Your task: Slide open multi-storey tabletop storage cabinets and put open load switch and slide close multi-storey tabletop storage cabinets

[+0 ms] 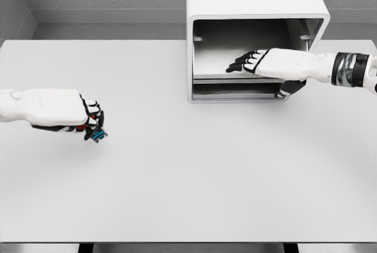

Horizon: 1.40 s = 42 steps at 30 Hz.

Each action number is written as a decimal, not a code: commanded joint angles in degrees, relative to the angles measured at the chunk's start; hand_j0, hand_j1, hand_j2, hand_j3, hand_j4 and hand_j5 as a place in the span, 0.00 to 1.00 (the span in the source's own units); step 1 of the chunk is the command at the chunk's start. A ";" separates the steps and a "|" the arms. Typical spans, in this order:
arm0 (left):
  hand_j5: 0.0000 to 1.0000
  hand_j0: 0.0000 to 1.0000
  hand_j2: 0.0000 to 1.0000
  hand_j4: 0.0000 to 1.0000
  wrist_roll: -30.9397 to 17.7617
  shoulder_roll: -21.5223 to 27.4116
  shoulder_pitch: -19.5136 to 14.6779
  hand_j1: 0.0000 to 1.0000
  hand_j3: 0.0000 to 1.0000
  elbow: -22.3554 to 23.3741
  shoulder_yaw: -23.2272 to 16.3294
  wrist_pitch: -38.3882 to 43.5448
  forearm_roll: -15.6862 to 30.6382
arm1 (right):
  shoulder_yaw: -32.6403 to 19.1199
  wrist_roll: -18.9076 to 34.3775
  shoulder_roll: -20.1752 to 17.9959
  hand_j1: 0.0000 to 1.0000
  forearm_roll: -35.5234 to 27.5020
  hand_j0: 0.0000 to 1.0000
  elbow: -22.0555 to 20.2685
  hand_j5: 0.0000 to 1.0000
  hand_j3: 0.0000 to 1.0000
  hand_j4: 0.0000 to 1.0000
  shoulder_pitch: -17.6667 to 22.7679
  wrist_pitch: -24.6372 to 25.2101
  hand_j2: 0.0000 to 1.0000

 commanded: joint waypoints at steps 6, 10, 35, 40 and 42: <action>0.33 0.33 0.33 0.33 -0.08 -1.01 -3.44 0.33 0.33 0.02 0.02 0.08 3.93 | -3.70 0.21 -2.69 1.00 -0.69 1.00 -6.27 1.00 1.00 1.00 3.34 -0.58 1.00; 0.33 0.33 0.33 0.33 0.01 -1.01 -5.29 0.33 0.33 0.11 0.02 0.08 6.30 | -4.49 0.21 -3.92 1.00 -0.78 1.00 -8.12 1.00 1.00 1.00 4.04 -0.58 1.00; 0.33 0.33 0.33 0.33 0.19 -16.21 -16.80 0.33 0.33 0.63 3.71 0.08 12.10 | -22.33 0.21 -14.11 1.00 -5.61 1.00 -16.91 1.00 1.00 1.00 16.79 -0.58 1.00; 0.34 0.34 0.34 0.34 -1.75 -22.36 -17.24 0.34 0.34 1.78 5.12 0.08 11.49 | -32.71 0.21 -17.10 1.00 -10.00 1.00 -16.91 1.00 1.00 1.00 21.97 -0.58 1.00; 0.34 0.34 0.34 0.34 -1.75 -24.47 -17.59 0.34 0.34 3.62 5.12 0.08 11.49 | -36.65 0.21 -17.54 1.00 -11.76 1.00 -16.56 1.00 1.00 1.00 24.25 -0.58 1.00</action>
